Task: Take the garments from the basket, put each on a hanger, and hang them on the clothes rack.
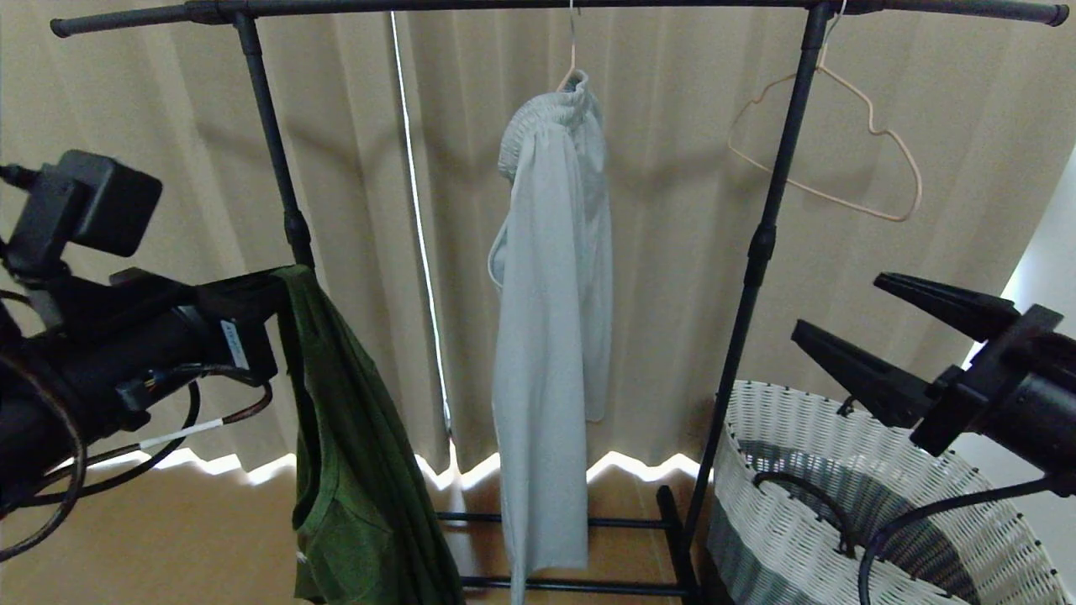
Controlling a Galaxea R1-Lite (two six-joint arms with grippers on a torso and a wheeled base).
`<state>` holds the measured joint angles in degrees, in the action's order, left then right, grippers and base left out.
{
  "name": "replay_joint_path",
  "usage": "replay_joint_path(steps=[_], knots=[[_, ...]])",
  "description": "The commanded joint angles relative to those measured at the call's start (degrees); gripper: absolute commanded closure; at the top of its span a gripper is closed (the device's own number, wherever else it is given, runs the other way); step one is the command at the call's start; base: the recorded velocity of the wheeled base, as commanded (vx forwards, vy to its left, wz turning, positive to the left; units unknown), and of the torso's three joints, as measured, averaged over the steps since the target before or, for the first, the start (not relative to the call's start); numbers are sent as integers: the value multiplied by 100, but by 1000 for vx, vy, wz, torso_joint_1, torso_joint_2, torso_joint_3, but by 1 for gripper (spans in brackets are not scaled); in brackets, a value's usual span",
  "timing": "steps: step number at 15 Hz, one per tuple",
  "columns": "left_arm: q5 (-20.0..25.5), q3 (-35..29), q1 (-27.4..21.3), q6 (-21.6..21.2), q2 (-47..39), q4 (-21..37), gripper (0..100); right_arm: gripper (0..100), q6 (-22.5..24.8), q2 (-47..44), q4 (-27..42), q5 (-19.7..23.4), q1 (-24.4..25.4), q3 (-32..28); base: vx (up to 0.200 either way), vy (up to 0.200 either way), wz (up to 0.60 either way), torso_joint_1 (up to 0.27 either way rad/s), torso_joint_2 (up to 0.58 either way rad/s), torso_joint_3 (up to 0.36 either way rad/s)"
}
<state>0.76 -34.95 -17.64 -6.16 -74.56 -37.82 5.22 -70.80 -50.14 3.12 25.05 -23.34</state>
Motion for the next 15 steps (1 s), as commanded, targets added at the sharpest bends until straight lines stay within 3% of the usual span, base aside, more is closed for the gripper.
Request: replay_joint_path(steps=[1,3,7,10,12,15], knots=[[12,278,208,308,354,-7,100,0,313,453,4,-4,-264,612,0,0,0,0,0,0],[12,480,217,484,258,-33,100,0,568,453,4,-4,-413,981,0,0,0,0,0,0],[109,1008,226,449,293,-675,100,0,559,357,-5,-4,-545,972,0,0,0,0,0,0],[118,1140,217,387,425,-710,100,0,612,339,4,-22,-1116,1157,0,0,0,0,0,0],[118,1122,217,387,451,-710,100,0,920,313,13,-13,-1600,1271,0,0,0,0,0,0],[118,1131,217,378,460,-710,100,0,1104,225,-13,-4,-1714,1271,0,0,0,0,0,0]])
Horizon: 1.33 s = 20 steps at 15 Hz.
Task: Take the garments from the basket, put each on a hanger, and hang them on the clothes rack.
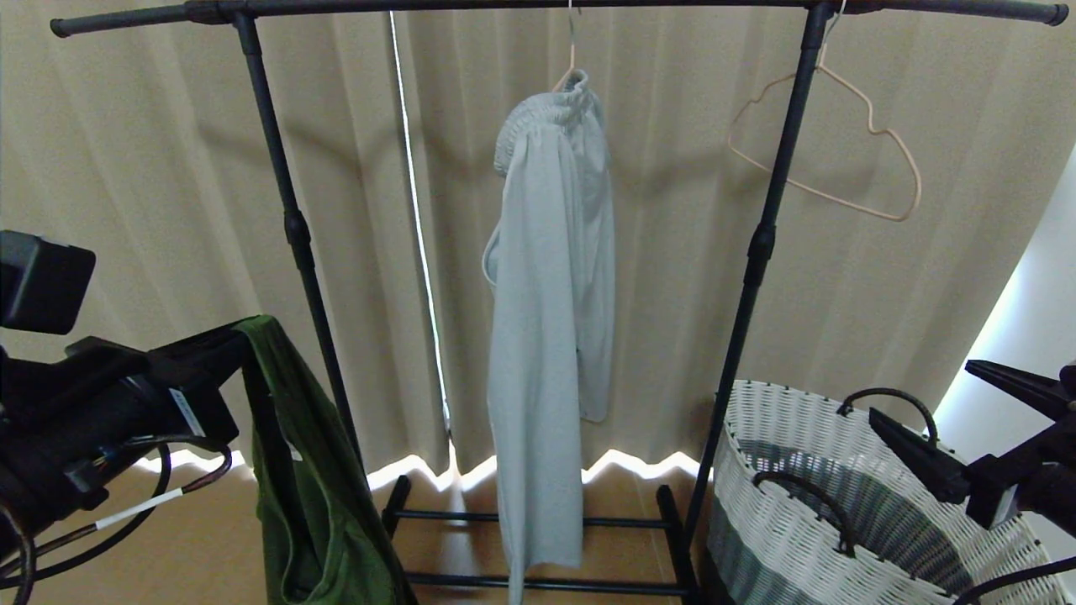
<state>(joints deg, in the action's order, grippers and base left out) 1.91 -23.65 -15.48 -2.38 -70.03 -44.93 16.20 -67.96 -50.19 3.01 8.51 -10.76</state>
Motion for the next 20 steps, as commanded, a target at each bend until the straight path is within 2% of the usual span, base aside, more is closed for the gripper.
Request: replay_joint_path(steps=[1,5,20], knots=[[2,18,1,0,7,2,100,0,-3,-50,-44,7,-60,-13,0,0,0,0,0,0],[2,115,-131,-96,87,2,100,0,-21,-68,-70,33,-60,-40,0,0,0,0,0,0],[2,159,-131,-105,87,2,100,0,-38,-59,-281,130,-51,-110,0,0,0,0,0,0]])
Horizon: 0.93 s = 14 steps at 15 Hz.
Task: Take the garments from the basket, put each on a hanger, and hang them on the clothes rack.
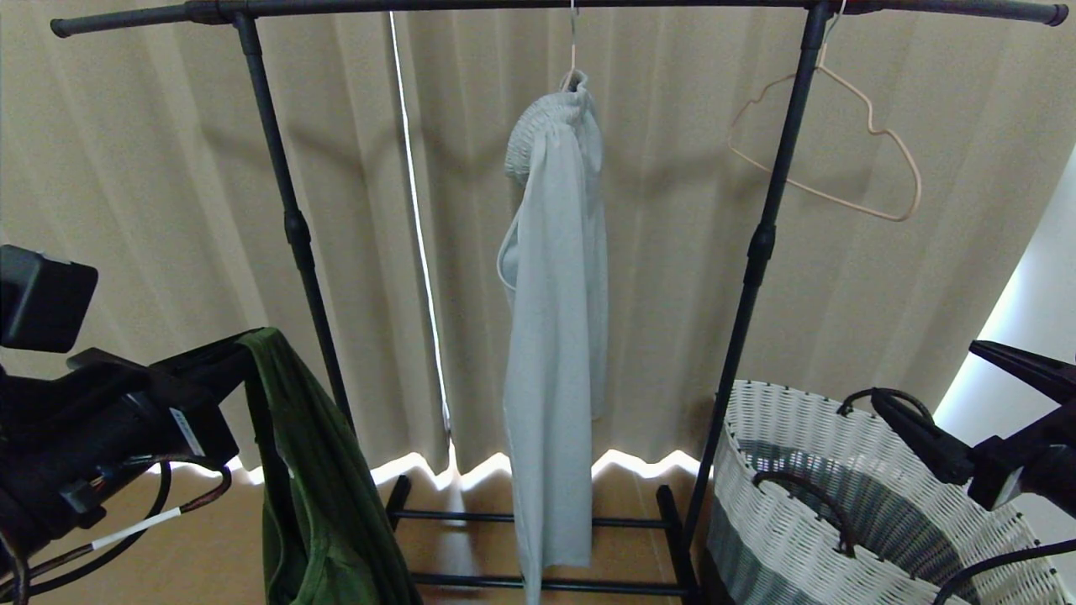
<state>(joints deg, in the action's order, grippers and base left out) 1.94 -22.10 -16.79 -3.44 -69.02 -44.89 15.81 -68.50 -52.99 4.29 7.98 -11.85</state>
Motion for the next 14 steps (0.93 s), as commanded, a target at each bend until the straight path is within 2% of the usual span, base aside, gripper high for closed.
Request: replay_joint_path(steps=[1,5,9,12,14], knots=[[0,39,0,-8,-15,-3,100,0,1,3,-1,2,1,-2,0,0,0,0,0,0],[0,57,0,-69,-32,-3,100,0,1,-6,-9,2,1,-10,0,0,0,0,0,0],[0,83,0,-69,-15,-3,100,0,1,-6,-44,2,1,-19,0,0,0,129,-177,-198],[0,92,0,-69,-32,-3,100,0,1,-6,-44,2,1,-19,0,0,0,173,-548,-261],[0,101,0,-78,-23,-3,100,0,1,-6,-44,2,-7,-19,0,0,0,34,-571,-259]])
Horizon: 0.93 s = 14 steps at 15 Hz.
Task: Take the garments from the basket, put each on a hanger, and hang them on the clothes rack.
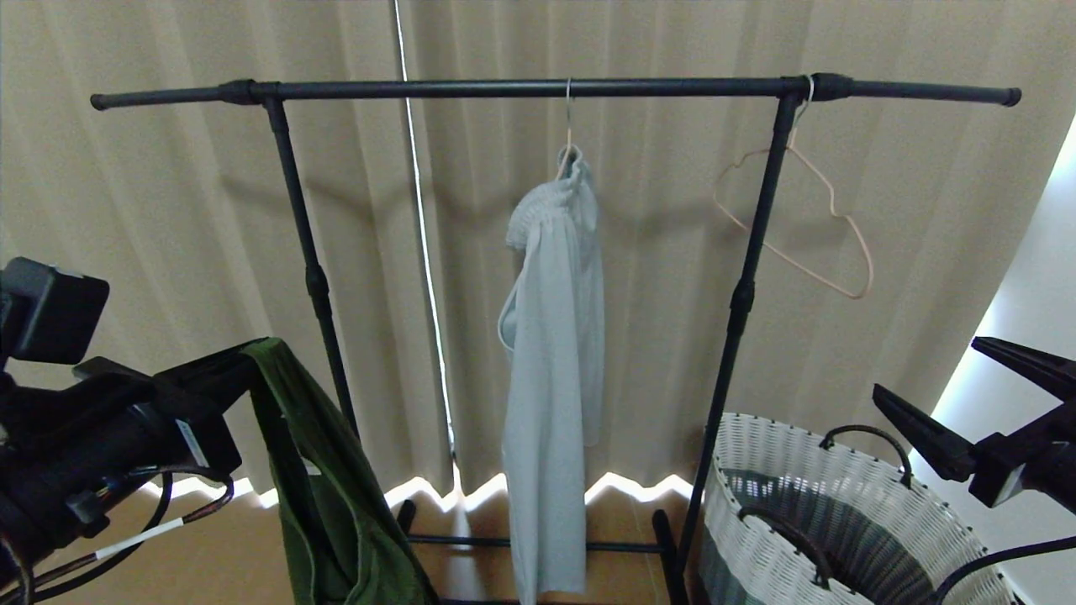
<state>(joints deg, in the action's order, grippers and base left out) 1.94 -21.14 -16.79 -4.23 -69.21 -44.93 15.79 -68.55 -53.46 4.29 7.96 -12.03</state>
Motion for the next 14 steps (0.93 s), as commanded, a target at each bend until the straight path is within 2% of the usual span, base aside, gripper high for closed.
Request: replay_joint_path(steps=[1,4,10,14], knots=[[0,31,0,1,-5,2,100,0,3,-1,2,2,4,-1,0,0,0,105,-505,-246],[0,101,0,-201,4,2,100,0,3,8,-7,2,4,-1,0,0,0,323,-474,-255],[0,128,0,-227,12,2,100,0,3,17,-139,2,-5,34,0,0,0,254,-482,-258],[87,409,0,-561,65,-244,100,0,-49,43,-139,-42,-31,113,0,0,0,248,-510,-267]])
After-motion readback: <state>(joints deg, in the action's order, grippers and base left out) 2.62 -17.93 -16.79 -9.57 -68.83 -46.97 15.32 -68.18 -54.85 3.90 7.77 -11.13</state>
